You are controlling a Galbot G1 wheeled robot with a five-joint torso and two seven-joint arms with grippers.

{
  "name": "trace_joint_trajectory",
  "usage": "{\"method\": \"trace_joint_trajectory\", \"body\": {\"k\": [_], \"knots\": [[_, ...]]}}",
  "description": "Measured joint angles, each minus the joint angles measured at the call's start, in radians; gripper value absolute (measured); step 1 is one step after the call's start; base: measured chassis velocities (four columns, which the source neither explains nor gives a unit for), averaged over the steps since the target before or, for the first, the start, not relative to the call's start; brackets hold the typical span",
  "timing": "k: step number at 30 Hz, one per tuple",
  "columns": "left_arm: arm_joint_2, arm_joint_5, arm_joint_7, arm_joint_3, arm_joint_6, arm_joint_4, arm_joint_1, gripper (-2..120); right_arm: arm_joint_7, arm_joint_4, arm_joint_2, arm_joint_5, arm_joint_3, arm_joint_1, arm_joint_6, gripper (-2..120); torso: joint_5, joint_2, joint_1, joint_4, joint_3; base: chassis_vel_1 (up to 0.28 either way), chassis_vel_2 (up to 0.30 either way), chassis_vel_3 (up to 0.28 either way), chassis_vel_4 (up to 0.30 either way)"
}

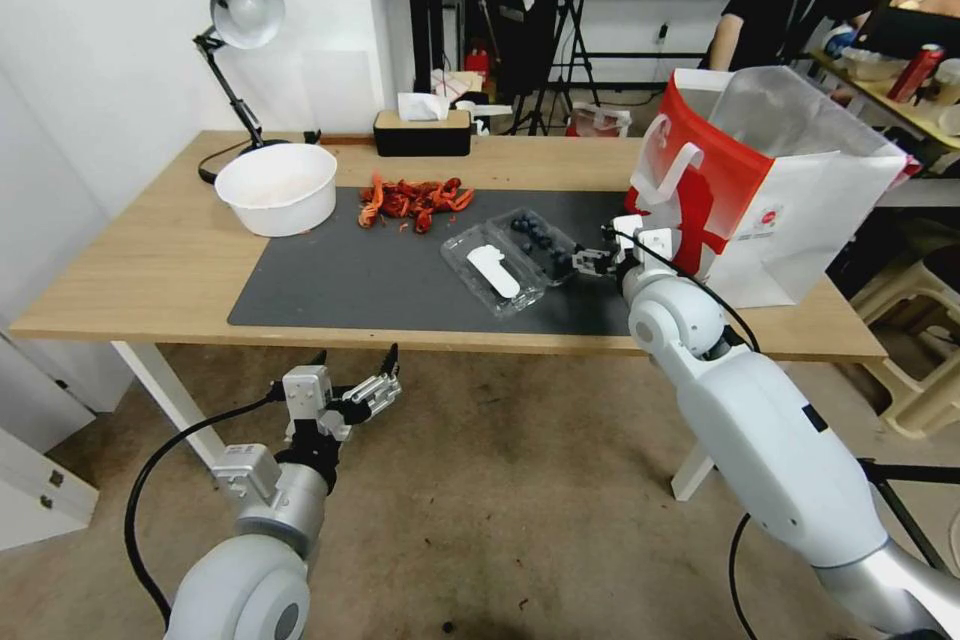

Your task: Close the takeout container lid, then place the container into the takeout bag.

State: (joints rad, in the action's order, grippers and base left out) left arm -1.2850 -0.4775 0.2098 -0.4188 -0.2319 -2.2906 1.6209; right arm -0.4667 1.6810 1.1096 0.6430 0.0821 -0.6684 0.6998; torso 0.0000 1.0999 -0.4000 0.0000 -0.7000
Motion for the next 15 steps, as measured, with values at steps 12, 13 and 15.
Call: {"method": "trace_joint_trajectory", "body": {"k": [12,13,15], "knots": [[0.002,-0.001,0.004,0.001,0.004,0.007,-0.004,100,-0.01,-0.018,0.008,0.013,-0.009,0.004,0.011,100,0.0,0.0,0.0,0.0,0.0,0.0,0.0,0.0,0.0],[0.002,-0.001,0.004,0.001,0.004,0.007,-0.004,100,-0.01,-0.018,0.008,0.013,-0.009,0.004,0.011,100,0.0,0.0,0.0,0.0,0.0,0.0,0.0,0.0,0.0],[0.002,-0.001,0.004,0.003,0.005,0.007,-0.005,100,-0.013,-0.018,0.008,0.015,-0.009,0.0,0.014,100,0.0,0.0,0.0,0.0,0.0,0.0,0.0,0.0,0.0]]}}
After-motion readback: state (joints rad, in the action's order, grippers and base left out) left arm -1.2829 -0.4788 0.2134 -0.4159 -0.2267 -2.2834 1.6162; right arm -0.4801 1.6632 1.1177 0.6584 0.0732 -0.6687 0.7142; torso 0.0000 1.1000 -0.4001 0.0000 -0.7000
